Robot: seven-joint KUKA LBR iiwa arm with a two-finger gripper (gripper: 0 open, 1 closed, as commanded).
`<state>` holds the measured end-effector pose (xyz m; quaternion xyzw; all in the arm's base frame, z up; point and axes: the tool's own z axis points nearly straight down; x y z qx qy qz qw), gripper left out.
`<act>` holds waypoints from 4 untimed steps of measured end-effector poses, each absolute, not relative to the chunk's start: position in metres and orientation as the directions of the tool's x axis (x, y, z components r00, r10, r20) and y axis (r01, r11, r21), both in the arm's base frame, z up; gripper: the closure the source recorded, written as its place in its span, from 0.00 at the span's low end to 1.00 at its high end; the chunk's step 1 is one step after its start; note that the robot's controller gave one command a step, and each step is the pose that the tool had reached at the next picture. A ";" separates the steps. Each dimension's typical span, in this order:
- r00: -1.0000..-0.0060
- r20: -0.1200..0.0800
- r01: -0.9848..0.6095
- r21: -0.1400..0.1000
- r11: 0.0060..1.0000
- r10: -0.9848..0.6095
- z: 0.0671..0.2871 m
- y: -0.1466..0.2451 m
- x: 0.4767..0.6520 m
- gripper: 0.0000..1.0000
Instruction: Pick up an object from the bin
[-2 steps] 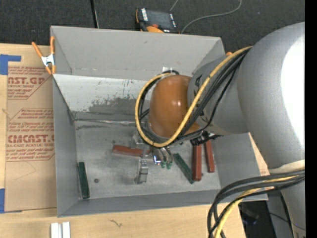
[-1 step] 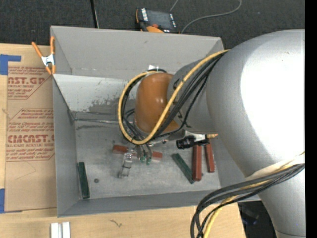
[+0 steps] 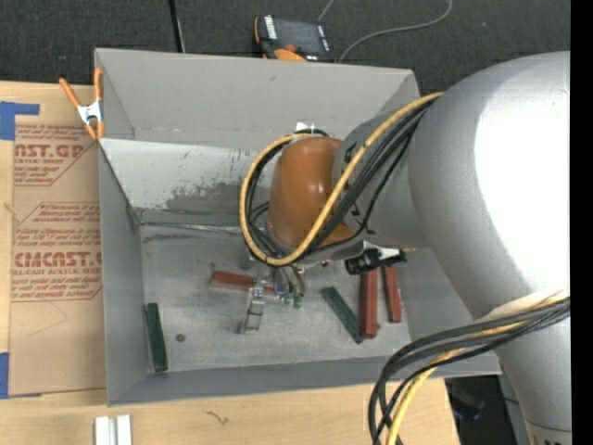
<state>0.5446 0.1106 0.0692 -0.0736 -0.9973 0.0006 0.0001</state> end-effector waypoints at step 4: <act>-0.989 -0.002 0.146 0.002 0.989 0.146 0.111 0.113 0.546 1.00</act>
Offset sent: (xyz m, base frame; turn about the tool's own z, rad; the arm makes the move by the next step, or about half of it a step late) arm 0.0000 0.0000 0.0000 0.0000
